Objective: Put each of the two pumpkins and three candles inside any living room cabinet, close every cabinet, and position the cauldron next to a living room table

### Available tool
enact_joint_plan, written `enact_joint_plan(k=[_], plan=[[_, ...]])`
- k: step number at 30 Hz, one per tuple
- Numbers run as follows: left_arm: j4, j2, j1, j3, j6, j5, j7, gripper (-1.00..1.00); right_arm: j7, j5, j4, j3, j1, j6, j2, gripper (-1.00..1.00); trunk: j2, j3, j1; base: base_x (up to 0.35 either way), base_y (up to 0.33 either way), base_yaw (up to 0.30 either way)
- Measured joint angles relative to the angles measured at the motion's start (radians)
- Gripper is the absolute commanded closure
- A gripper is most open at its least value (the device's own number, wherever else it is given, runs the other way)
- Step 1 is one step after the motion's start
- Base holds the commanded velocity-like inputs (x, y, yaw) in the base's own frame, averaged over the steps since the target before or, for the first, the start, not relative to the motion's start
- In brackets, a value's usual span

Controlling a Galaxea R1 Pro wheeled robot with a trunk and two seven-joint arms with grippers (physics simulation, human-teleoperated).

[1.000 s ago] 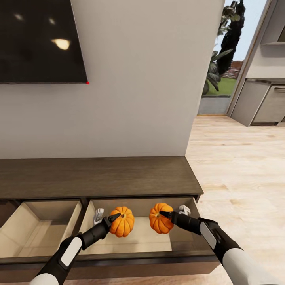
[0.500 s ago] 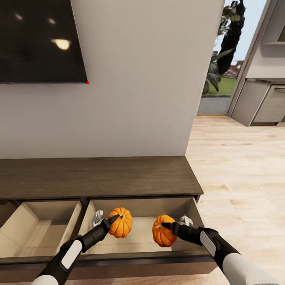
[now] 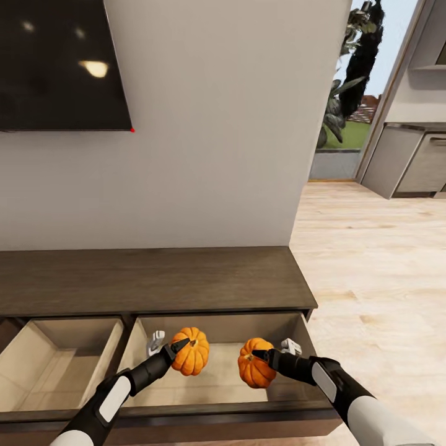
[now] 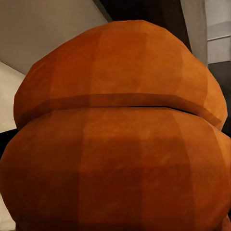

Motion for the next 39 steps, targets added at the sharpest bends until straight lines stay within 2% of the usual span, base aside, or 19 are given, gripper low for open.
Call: enact_joint_plan(k=[3, 8, 12, 15, 32, 39], plan=[[0.001, 0.0, 0.0, 0.0, 0.0, 0.001, 0.0, 1.0, -0.001, -0.001, -0.003, 0.033, 0.0, -0.049, 0.001, 1.0, 0.0, 0.0, 0.0, 0.0, 0.0, 0.0], [0.006, 0.006, 0.0, 0.001, -0.003, 0.0, 0.007, 1.0, -0.007, 0.0, -0.001, 0.048, 0.0, -0.087, 0.016, 1.0, 0.0, 0.0, 0.0, 0.0, 0.0, 0.0], [0.046, 0.006, 0.0, 0.0, -0.046, -0.004, 0.077, 1.0, -0.016, 0.001, -0.001, 0.05, 0.0, -0.091, 0.024, 1.0, 0.0, 0.0, 0.0, 0.0, 0.0, 0.0], [0.053, 0.002, 0.0, -0.002, -0.086, 0.001, 0.104, 1.0, -0.017, 0.002, -0.005, 0.05, 0.0, -0.092, 0.03, 1.0, 0.0, 0.0, 0.0, 0.0, 0.0, 0.0], [0.043, 0.008, -0.001, -0.001, -0.099, 0.003, 0.107, 1.0, -0.019, 0.003, -0.009, 0.052, 0.0, -0.092, 0.035, 1.0, 0.0, -0.003, 0.0, 0.0, 0.0, 0.0], [0.043, 0.007, 0.0, -0.002, -0.099, 0.003, 0.109, 1.0, -0.043, 0.002, -0.009, 0.052, 0.0, -0.092, 0.037, 1.0, 0.0, -0.008, 0.0, 0.0, 0.0, 0.056]])
